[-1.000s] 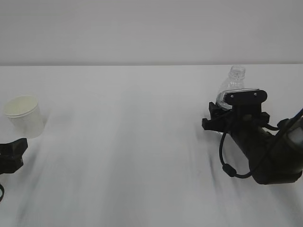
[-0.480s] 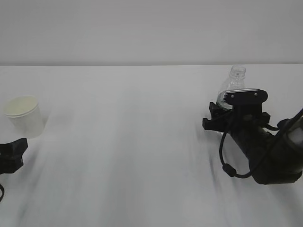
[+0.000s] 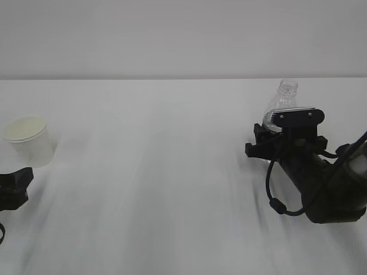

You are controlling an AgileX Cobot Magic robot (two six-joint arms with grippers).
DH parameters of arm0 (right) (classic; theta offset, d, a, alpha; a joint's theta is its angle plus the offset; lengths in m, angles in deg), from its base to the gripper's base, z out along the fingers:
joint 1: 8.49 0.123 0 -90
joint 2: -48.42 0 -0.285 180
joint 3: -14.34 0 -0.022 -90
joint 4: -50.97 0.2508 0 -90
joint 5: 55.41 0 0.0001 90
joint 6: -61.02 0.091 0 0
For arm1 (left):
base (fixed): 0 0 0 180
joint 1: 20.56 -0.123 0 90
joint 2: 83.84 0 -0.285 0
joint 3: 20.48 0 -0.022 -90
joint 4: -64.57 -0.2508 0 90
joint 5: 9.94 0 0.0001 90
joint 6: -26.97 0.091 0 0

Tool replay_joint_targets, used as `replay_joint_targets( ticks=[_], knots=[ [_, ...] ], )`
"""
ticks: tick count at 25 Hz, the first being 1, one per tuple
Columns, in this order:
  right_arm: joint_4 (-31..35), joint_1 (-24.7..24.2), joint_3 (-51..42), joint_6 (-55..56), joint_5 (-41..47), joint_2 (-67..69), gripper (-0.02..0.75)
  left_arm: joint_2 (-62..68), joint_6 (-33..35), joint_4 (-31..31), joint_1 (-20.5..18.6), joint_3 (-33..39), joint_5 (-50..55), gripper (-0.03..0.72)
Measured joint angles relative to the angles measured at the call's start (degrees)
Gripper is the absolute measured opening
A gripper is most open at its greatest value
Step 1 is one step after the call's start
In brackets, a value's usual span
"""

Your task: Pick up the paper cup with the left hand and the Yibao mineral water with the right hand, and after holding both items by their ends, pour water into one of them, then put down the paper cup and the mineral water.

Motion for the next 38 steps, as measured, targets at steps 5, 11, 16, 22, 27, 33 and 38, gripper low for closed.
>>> replay_joint_targets(
  ticks=[5,11,16,22,27,33,38],
  knots=[
    [0.00,0.00,0.00,-0.10,0.00,0.00,0.445,0.00,0.00,0.09,0.00,0.00,0.00,0.509],
    [0.00,0.00,0.00,-0.10,-0.10,0.00,0.423,0.00,0.00,0.09,0.00,0.00,0.00,0.508],
    [0.00,0.00,0.00,-0.22,-0.10,0.00,0.423,0.00,0.00,0.09,0.00,0.00,0.00,0.508],
    [0.00,0.00,0.00,-0.22,-0.10,0.00,0.421,0.00,0.00,0.09,0.00,0.00,0.00,0.504],
    [0.00,0.00,-0.12,-0.22,0.25,-0.72,0.420,0.00,0.00,0.09,0.00,0.00,0.00,0.501],
    [0.00,0.00,-2.16,-0.22,0.25,-3.68,0.420,0.00,0.00,0.09,0.00,0.00,0.00,0.500],
    [-1.06,0.00,-4.50,-0.22,0.30,-5.39,0.420,0.00,0.00,0.09,0.00,0.00,0.00,0.499]
  ],
)
